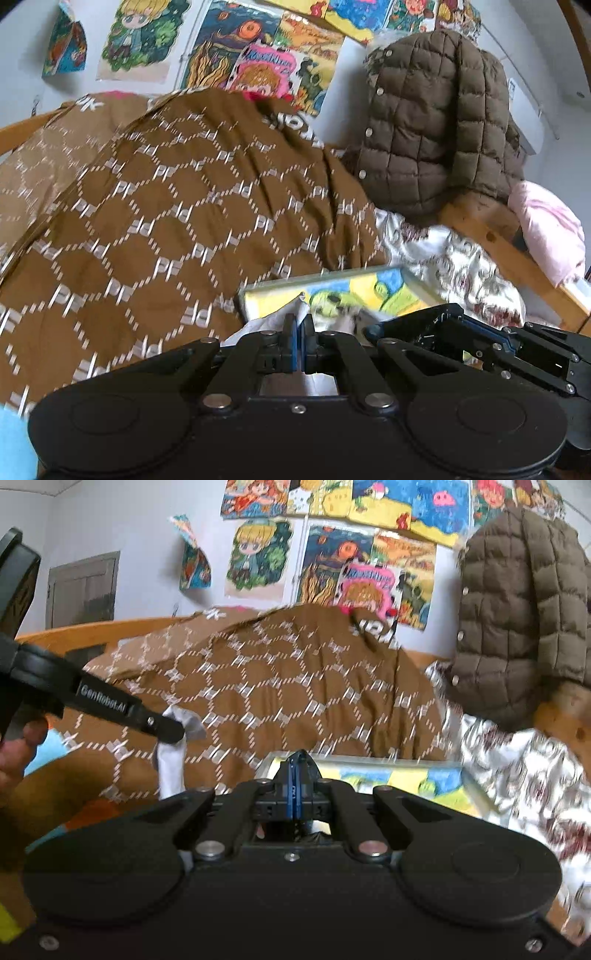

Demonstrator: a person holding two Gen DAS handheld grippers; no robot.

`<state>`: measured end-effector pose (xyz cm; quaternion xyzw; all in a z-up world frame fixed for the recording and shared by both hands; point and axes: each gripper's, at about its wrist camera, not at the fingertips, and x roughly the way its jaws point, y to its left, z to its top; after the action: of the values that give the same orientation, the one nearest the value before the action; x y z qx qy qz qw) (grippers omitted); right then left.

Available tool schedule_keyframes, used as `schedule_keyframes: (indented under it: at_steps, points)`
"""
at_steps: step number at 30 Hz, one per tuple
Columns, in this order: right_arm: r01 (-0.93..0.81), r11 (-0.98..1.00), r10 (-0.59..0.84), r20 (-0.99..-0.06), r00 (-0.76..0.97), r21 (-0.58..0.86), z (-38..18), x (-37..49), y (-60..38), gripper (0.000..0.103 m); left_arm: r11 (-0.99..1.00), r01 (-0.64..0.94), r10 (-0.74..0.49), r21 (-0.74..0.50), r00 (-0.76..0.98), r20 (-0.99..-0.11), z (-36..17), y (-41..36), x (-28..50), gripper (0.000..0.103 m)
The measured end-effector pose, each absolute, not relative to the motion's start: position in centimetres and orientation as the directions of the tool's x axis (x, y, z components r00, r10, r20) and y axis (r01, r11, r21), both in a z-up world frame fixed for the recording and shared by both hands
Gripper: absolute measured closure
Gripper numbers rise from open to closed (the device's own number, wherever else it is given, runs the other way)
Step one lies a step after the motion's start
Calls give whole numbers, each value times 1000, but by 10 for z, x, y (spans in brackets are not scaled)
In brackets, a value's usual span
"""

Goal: Organize soft objects
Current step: 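Lift the white and black cloths with both tools and carry them toward the tray, then lower both held cloths into the tray with both tools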

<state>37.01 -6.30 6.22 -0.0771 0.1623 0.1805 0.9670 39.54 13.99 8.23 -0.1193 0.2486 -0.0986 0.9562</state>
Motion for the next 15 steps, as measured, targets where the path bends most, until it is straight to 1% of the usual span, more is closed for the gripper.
schedule_keyframes:
  at_steps: [3,7,12,15]
  points:
    - [-366,925,316,-320,893,-105,72,389,-69,103,949,142,-258,-282,865,-430,89,134,413,103]
    - [-353,931,309,-307,900,-99,78,422,-74,103,953,167,-261,-251,872,-414,93,120,443,103]
    - [-319,945,282,-314,906,-69,79,474,-83,103,954,139,-238,-266,892,-385,90,108,491,103]
    - [-287,958,264,-341,902,-18,74,506,-93,103,952,110,-221,-285,893,-391,78,101,519,103]
